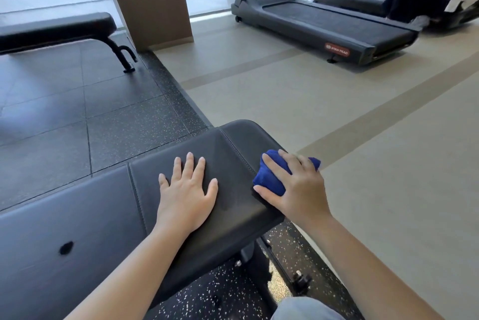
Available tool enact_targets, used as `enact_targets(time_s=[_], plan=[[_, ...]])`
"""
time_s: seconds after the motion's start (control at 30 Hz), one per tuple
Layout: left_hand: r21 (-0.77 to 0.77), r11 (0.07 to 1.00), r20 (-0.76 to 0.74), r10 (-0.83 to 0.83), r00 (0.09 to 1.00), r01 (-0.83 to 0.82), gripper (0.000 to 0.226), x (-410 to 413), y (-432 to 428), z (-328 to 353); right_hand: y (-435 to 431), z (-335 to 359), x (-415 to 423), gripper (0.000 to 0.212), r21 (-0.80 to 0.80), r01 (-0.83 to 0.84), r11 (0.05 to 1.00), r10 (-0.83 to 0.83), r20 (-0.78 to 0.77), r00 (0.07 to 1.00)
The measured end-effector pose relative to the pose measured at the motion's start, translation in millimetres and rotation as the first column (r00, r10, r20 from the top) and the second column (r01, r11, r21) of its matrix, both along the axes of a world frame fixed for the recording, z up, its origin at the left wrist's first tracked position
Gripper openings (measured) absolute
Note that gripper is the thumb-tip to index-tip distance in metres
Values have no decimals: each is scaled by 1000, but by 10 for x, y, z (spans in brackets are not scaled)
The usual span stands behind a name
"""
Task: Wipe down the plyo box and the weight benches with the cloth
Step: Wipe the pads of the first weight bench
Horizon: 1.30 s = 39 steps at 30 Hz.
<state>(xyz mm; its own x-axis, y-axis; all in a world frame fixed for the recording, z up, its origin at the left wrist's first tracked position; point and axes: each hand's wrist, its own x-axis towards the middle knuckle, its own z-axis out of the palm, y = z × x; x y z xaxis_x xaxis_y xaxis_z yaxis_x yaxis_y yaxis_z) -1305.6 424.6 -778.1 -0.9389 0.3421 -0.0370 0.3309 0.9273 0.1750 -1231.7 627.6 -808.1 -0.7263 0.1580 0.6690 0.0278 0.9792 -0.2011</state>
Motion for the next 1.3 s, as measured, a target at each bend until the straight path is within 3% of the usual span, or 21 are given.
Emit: enact_targets(time_s=[0.1,0.2,0.37,0.47,0.63,0.7,0.77,0.9,0.97,1.13,1.3], plan=[[13,1000,2,0,1000,0,59,-9,7,7,48,259,-350,69,40,-121,992,104,289,952],[47,999,1,11,1000,-11,58,4,7,7,8,332,-601,72,75,-141,987,81,526,847],[173,980,0,101,995,-100,53,82,-6,57,-45,265,-208,61,59,-303,951,267,338,902],[152,985,11,77,997,-77,52,148,-117,71,-131,205,63,58,67,-393,917,361,276,890],[94,996,31,-14,999,11,53,167,-357,38,-113,255,-156,60,13,-486,874,454,335,825],[89,996,24,13,1000,-15,54,147,-324,33,-120,339,-379,69,12,-468,883,410,464,785],[77,997,17,25,1000,-27,56,117,-279,30,-151,409,-565,79,108,-377,920,246,590,769],[83,996,19,35,999,-36,56,85,-272,26,-208,470,-673,97,358,-289,888,44,559,828],[83,996,19,36,999,-37,56,88,-264,28,-224,402,-639,85,339,-329,882,138,482,865],[93,995,30,40,999,-42,56,85,-263,31,-295,325,-585,69,118,-369,922,269,490,829],[141,988,33,62,998,-66,55,91,-283,35,-217,304,-284,61,105,-575,811,507,362,782]])
